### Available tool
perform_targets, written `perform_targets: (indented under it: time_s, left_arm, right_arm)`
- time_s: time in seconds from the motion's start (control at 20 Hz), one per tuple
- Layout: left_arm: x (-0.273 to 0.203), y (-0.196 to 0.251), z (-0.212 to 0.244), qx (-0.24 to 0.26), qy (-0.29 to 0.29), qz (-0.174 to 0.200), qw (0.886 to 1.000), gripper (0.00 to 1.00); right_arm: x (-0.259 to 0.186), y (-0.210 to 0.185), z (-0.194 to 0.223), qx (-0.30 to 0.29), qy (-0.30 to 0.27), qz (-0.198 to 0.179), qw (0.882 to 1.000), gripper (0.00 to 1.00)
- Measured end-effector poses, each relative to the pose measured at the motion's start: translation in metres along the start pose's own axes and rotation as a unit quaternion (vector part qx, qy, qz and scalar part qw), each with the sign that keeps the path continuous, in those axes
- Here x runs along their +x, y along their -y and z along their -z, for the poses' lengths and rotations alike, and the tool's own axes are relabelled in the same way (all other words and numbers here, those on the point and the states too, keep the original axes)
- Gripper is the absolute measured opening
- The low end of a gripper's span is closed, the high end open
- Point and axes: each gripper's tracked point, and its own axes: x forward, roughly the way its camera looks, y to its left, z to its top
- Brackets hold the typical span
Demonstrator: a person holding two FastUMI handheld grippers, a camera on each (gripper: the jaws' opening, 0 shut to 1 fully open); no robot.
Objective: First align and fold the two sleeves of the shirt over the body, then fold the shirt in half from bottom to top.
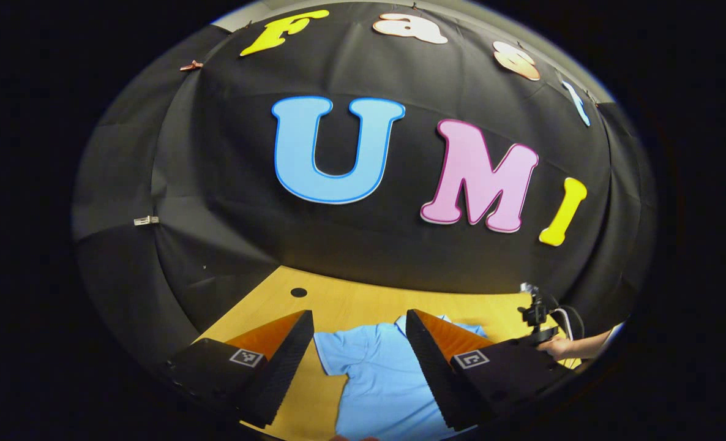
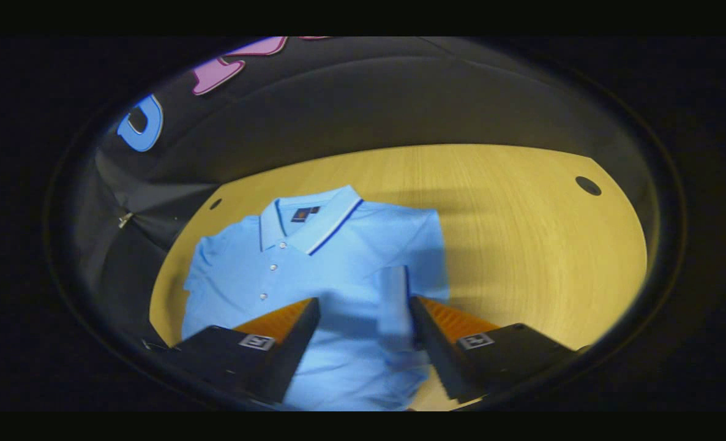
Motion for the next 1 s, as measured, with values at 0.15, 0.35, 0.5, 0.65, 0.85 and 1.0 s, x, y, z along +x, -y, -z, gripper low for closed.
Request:
perform_targets:
  time_s: [0.15,0.35,0.5,0.65,0.85,1.0]
  left_arm:
    - [0.039,-0.02,0.046,-0.022,-0.057,-0.011,0.998,0.97]
    - [0.096,-0.038,0.074,-0.015,-0.101,-0.028,0.994,0.97]
    - [0.135,-0.05,0.105,0.007,-0.149,-0.042,0.988,0.97]
    - [0.169,-0.053,0.135,0.021,-0.19,-0.048,0.98,0.97]
    - [0.208,-0.061,0.17,0.056,-0.241,-0.061,0.967,0.97]
    - [0.223,-0.063,0.204,0.063,-0.286,-0.069,0.954,0.97]
  right_arm:
    - [-0.024,-0.005,-0.019,-0.019,0.037,-0.001,0.999,0.96]
    - [-0.082,-0.011,-0.044,-0.02,0.093,-0.013,0.995,0.98]
    - [-0.123,-0.003,-0.053,-0.01,0.124,-0.014,0.992,0.98]
    - [-0.156,0.012,-0.053,0.008,0.141,-0.007,0.99,0.98]
    - [-0.176,0.037,-0.045,0.016,0.144,0.016,0.989,0.98]
    - [-0.179,0.05,-0.038,0.03,0.137,0.026,0.99,0.98]
